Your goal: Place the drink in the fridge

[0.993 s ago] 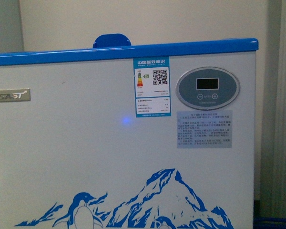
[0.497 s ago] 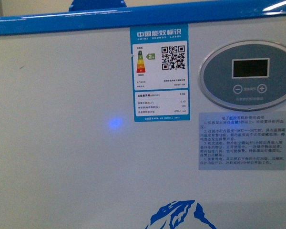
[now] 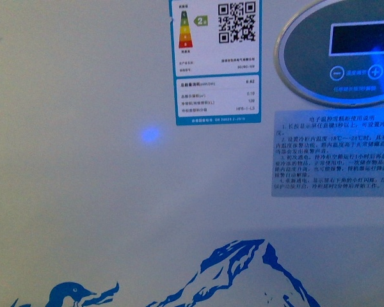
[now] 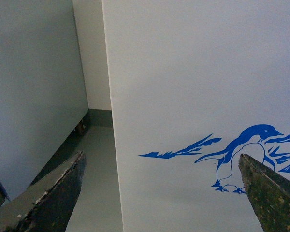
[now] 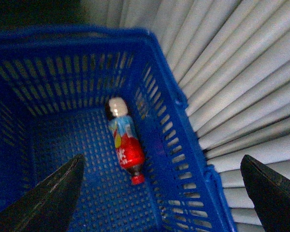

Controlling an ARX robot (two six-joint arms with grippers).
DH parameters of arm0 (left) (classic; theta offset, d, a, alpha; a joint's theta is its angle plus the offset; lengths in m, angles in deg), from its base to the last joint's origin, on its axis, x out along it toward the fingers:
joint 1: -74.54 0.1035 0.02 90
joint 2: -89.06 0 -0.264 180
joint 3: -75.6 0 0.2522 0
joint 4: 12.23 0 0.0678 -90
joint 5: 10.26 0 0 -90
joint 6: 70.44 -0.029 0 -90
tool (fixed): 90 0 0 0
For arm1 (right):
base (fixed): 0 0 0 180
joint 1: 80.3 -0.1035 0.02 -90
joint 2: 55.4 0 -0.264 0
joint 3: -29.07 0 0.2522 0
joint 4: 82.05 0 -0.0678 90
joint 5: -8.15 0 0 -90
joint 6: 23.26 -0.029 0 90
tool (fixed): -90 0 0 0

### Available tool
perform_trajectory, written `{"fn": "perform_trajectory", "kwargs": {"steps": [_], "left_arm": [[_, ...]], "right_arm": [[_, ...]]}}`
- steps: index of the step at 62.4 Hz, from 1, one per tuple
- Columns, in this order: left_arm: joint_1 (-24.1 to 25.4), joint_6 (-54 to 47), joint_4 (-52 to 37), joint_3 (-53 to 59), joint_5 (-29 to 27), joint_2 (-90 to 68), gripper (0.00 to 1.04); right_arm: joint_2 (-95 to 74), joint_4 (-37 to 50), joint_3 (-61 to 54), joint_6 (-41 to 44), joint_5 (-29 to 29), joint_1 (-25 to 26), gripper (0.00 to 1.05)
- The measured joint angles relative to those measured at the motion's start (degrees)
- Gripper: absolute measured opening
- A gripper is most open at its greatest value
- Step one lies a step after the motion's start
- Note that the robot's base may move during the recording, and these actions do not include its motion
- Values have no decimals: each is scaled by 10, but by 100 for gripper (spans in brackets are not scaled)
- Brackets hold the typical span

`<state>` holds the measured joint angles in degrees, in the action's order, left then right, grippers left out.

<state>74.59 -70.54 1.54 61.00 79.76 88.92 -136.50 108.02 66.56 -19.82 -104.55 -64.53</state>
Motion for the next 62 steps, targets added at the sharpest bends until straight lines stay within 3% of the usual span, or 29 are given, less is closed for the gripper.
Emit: {"fn": "perform_trajectory", "kwargs": {"steps": [11, 34, 62], "left_arm": [[0, 0, 0, 0, 0, 0, 97], [0, 0, 0, 0, 0, 0, 97], [0, 0, 0, 0, 0, 0, 97]], "right_arm": [[-322, 32, 137, -9, -57, 17, 97], [-611, 44, 351, -12, -141, 15, 97], [-831, -90, 621, -82, -168, 0, 97]]}}
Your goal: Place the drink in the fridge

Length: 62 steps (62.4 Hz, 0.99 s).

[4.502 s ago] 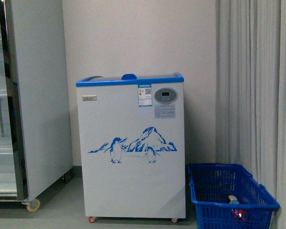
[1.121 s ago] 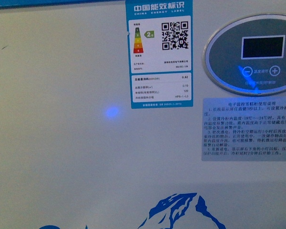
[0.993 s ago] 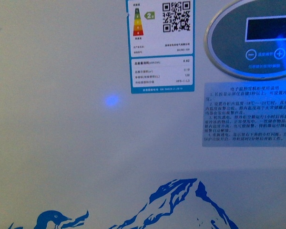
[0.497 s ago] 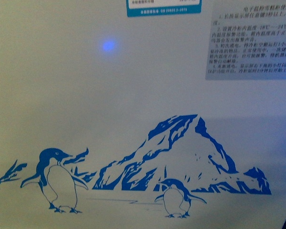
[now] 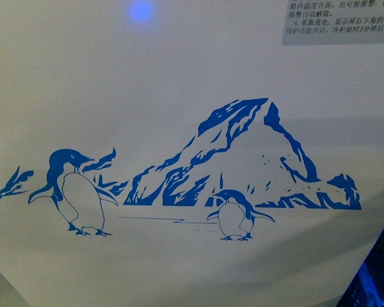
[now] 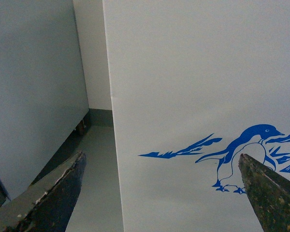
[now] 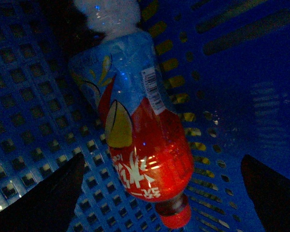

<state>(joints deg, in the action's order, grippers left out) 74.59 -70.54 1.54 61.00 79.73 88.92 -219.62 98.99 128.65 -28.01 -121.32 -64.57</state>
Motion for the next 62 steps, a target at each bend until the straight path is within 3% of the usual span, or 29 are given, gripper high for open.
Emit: {"fn": "perform_trajectory", "kwargs": {"steps": [14, 51, 62], "left_arm": [[0, 0, 0, 0, 0, 0, 97], [0, 0, 0, 0, 0, 0, 97], [0, 0, 0, 0, 0, 0, 97]], "right_arm": [[-65, -78, 112, -47, -2, 5, 97], [-132, -156, 199, -109, 39, 42, 97], [-137, -166, 207, -107, 71, 48, 72]]}}
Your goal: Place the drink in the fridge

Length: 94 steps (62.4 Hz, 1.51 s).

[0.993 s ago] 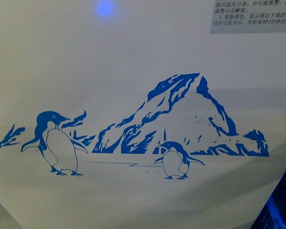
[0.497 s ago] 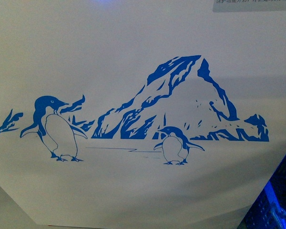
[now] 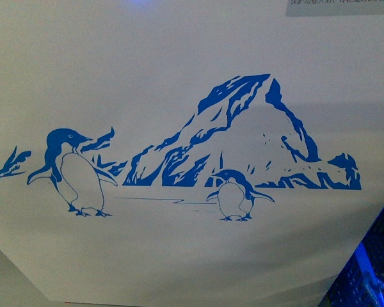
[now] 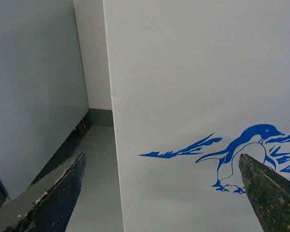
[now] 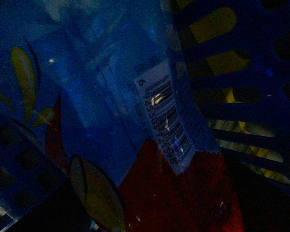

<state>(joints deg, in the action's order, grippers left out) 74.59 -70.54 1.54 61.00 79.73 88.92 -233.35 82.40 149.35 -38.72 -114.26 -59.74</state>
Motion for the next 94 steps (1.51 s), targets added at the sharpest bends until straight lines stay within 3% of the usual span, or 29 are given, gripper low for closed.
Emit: {"fn": "perform_trajectory", "kwargs": {"steps": [10, 22, 38, 55, 67, 77, 94], "left_arm": [[0, 0, 0, 0, 0, 0, 97], [0, 0, 0, 0, 0, 0, 97], [0, 0, 0, 0, 0, 0, 97], [0, 0, 0, 0, 0, 0, 97], [0, 0, 0, 0, 0, 0, 97], [0, 0, 0, 0, 0, 0, 97], [0, 0, 0, 0, 0, 0, 97]], "right_arm": [[0, -5, -1, 7, 12, 0, 58], [7, 1, -13, 13, 22, -3, 50], [44, 29, -76, 12, 63, -15, 46], [143, 67, -211, 13, 143, -54, 45], [290, 102, -331, 33, 187, -68, 45], [510, 135, -458, 82, 222, -59, 44], [816, 65, -585, 139, 329, -53, 44]]}}
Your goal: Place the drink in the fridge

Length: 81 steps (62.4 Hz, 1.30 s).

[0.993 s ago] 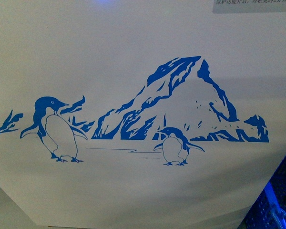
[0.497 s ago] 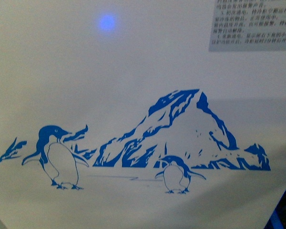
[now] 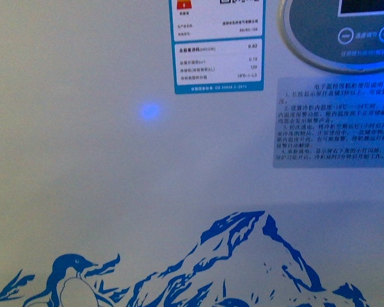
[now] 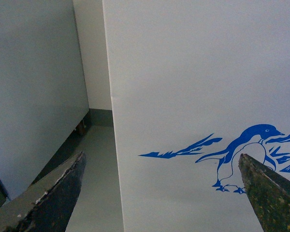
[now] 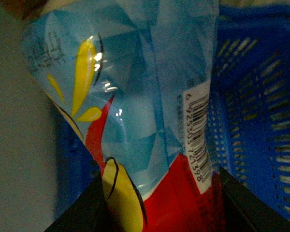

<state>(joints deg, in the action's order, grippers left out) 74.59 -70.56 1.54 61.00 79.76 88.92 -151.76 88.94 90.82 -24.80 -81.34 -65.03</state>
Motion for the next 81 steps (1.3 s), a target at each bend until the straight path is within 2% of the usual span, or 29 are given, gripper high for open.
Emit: {"fn": "perform_trajectory", "kwargs": {"steps": [9, 20, 40, 56, 66, 72, 81], "left_arm": [[0, 0, 0, 0, 0, 0, 97], [0, 0, 0, 0, 0, 0, 97], [0, 0, 0, 0, 0, 0, 97], [0, 0, 0, 0, 0, 0, 97], [0, 0, 0, 0, 0, 0, 97], [0, 0, 0, 0, 0, 0, 97], [0, 0, 0, 0, 0, 0, 97]], "right_arm": [[221, -51, -12, 13, 54, 5, 44], [415, -92, -32, -20, 72, 4, 44], [597, -117, -91, -63, -13, -66, 44], [702, -158, -111, -80, -63, -82, 44], [739, -149, -143, -82, -99, -103, 44], [744, -139, -160, -83, -114, -130, 44], [754, -92, -192, -76, -184, -197, 44]]}}
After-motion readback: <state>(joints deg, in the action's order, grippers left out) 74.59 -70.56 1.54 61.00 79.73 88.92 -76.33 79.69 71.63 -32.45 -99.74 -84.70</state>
